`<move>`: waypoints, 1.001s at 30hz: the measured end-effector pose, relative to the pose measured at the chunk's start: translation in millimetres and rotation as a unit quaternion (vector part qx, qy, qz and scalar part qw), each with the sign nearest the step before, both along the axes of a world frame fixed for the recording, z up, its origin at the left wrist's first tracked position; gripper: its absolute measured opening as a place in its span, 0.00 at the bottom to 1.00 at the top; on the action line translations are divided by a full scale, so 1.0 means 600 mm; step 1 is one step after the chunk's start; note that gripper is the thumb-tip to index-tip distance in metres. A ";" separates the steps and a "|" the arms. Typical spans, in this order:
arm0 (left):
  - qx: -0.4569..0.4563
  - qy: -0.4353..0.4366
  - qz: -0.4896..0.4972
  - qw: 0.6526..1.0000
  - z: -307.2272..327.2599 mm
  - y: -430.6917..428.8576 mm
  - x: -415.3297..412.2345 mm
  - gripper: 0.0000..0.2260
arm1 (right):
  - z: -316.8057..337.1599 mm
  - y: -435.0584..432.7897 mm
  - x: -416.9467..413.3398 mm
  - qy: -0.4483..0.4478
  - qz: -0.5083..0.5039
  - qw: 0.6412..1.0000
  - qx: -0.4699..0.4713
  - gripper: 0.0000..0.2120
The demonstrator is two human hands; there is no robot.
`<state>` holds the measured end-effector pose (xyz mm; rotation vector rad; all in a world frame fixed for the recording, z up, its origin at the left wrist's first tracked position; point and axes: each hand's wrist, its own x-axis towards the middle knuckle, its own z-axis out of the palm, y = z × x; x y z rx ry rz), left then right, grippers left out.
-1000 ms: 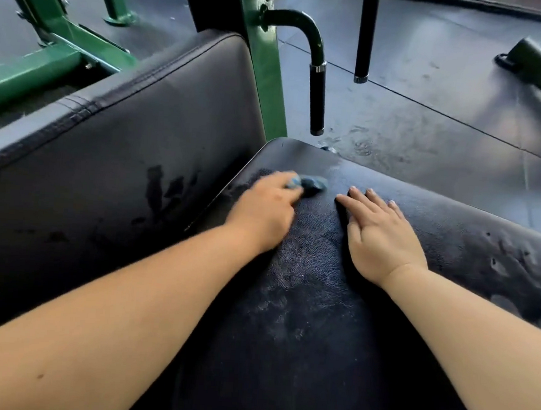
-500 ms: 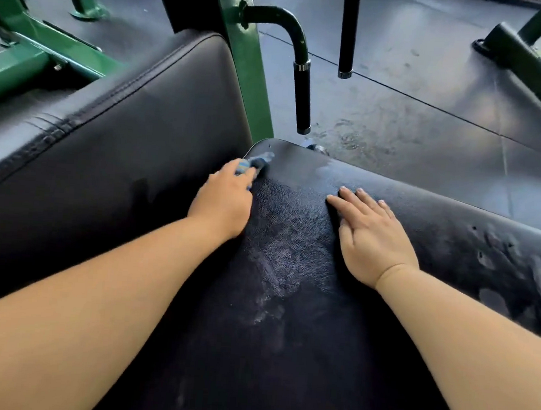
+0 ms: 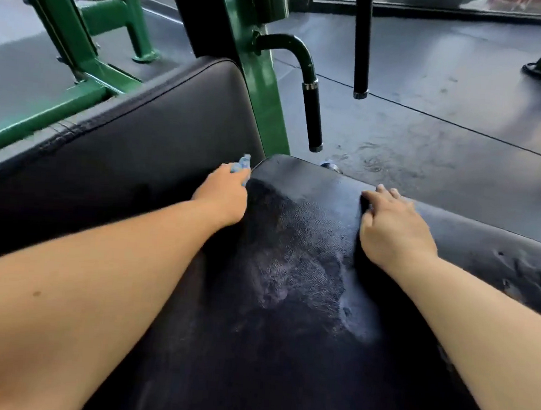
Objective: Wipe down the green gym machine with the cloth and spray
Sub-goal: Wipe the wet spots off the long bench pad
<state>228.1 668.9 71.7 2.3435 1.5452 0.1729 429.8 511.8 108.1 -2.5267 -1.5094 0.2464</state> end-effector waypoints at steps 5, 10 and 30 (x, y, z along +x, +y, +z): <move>0.048 -0.117 -0.103 0.987 0.011 -0.146 0.064 0.20 | -0.015 0.000 0.004 -0.027 0.004 1.000 -0.013 0.22; 0.027 -0.122 -0.261 0.957 0.008 -0.133 0.015 0.22 | -0.011 0.003 0.005 -0.011 0.011 1.000 -0.017 0.23; 0.063 -0.117 -0.412 0.902 0.056 -0.314 0.126 0.26 | 0.073 -0.104 0.118 0.091 -0.136 0.982 0.096 0.18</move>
